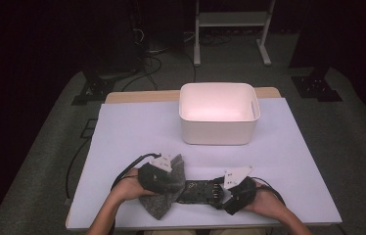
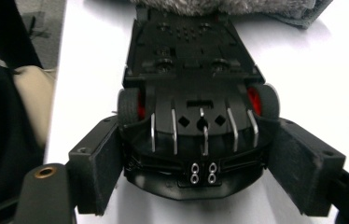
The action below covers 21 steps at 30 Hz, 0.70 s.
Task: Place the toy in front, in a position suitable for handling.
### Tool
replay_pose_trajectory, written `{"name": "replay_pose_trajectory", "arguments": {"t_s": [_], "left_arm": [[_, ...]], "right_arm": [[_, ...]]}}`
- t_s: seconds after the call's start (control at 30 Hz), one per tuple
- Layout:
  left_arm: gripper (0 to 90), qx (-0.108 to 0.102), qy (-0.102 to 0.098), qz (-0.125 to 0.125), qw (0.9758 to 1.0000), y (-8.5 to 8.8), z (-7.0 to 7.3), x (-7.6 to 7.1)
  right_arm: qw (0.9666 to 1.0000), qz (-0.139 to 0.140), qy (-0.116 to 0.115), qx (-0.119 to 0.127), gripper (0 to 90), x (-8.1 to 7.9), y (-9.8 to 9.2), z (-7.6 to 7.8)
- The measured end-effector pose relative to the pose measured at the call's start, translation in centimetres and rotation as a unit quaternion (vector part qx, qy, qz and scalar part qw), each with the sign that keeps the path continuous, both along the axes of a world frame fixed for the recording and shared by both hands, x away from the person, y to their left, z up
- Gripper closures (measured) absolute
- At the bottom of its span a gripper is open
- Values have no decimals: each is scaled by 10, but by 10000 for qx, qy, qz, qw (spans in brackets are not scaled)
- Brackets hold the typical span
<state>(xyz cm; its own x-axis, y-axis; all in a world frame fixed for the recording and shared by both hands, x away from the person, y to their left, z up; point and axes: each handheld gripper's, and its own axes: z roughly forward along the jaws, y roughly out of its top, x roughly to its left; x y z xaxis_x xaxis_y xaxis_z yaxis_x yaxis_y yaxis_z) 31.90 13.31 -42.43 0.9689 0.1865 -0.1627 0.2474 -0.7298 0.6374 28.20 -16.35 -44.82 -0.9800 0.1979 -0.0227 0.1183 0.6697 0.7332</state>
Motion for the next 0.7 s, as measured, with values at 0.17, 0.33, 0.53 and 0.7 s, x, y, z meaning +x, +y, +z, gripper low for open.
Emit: {"name": "replay_pose_trajectory", "arguments": {"t_s": [0.17, 0.33, 0.53, 0.7], "left_arm": [[732, -69, 55, -24, 10000, 3, -1, 0], [731, 28, 41, -81, 10000, -1, 2, 0], [731, 89, -34, -170, 9998, -11, 9, 2], [729, 107, -49, -329, 9994, -30, 13, 6]], "right_arm": [[10000, -79, 37, 23, 225, -1, -7, 2], [9999, -38, -115, 12, 241, -3, -9, 3], [9999, -1, -126, 22, 242, -2, -10, -2], [9998, 62, -206, 47, 241, -1, -9, -3]]}}
